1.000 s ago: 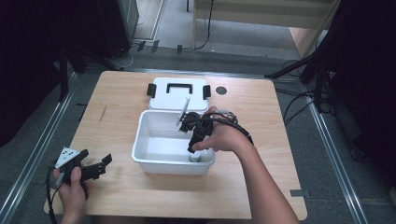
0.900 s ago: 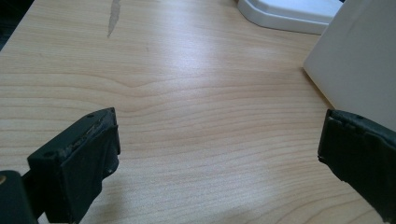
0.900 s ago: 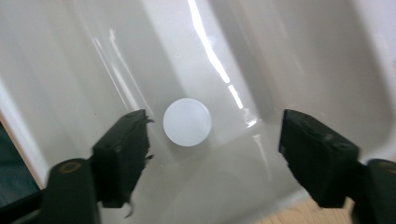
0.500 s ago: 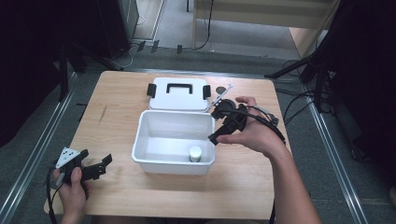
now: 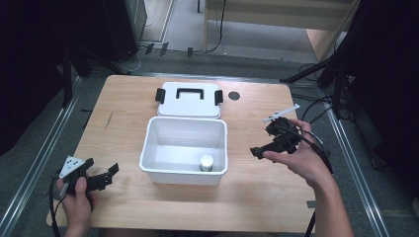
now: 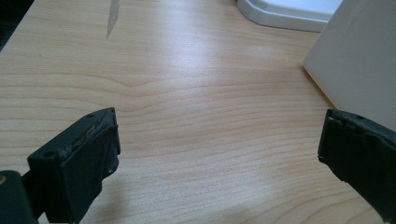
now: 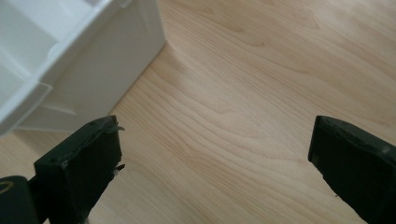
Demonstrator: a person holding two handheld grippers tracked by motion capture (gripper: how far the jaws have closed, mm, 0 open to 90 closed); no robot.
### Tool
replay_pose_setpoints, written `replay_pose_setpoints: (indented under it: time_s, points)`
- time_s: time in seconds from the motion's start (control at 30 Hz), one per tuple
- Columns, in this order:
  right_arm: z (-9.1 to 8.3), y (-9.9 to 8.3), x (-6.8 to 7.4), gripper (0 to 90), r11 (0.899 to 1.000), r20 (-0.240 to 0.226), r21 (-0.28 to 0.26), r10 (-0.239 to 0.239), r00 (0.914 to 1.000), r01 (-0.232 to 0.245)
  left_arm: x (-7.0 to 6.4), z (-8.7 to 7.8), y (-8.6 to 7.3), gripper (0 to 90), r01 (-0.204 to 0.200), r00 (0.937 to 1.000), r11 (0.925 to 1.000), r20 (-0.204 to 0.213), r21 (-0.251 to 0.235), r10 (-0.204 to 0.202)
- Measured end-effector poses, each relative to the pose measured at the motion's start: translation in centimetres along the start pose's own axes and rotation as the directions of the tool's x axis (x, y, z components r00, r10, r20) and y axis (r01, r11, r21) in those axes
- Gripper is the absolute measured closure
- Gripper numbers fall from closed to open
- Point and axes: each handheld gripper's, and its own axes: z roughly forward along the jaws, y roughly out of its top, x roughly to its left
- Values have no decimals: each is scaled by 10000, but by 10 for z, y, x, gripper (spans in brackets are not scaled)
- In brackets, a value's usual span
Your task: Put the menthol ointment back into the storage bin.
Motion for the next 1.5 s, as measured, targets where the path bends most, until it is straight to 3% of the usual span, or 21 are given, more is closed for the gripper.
replay_pose_setpoints:
  time_s: [0.17,0.4,0.6,0.7,0.8,0.9,1.03,1.13,1.3,1.33,1.43,1.5]
  points:
    - [10,-27,-16,28,9973,122,-210,700,9975,-697,0,0,0,0,-14,10000,10000,3,-5,14]
    - [31,-68,-32,28,9900,247,-638,1277,9915,-1259,-1,0,0,0,-21,10000,10000,-7,-4,21]
    - [46,-102,-45,28,9721,489,-1188,2090,9767,-2021,0,0,0,0,-7,10000,10000,46,2,7]
    - [50,-118,-50,28,9565,568,-1648,2528,9658,-2407,0,0,0,0,10,10000,10000,16,12,-10]
    - [52,-135,-54,29,9424,698,-2288,2658,9615,-2439,0,1,0,0,29,10000,10000,3,52,-29]
    - [49,-154,-58,51,9115,427,-3154,2917,9556,-2641,-1,2,1,0,-23,10000,10000,-51,73,23]
    - [50,-178,-60,57,8853,530,-3858,3022,9518,-2596,-1,2,1,0,-15,10000,9999,-22,102,16]
    - [47,-193,-63,58,8553,476,-4406,3254,9444,-2725,-1,2,1,0,-20,10000,10000,-14,79,20]
    - [39,-211,-68,64,7837,-30,-5370,3682,9297,-3121,-1,2,1,0,-55,10000,9999,-29,90,56]
    - [38,-214,-68,64,7780,-71,-5413,3750,9270,-3189,-1,2,1,0,-72,10000,9999,-13,85,72]
    - [40,-220,-67,63,7840,66,-5384,3705,9288,-3089,-1,2,1,0,11,10000,10000,7,82,-11]
    - [41,-223,-67,64,7776,103,-5402,3883,9215,-3216,-1,2,1,0,0,10000,10000,-5,100,0]
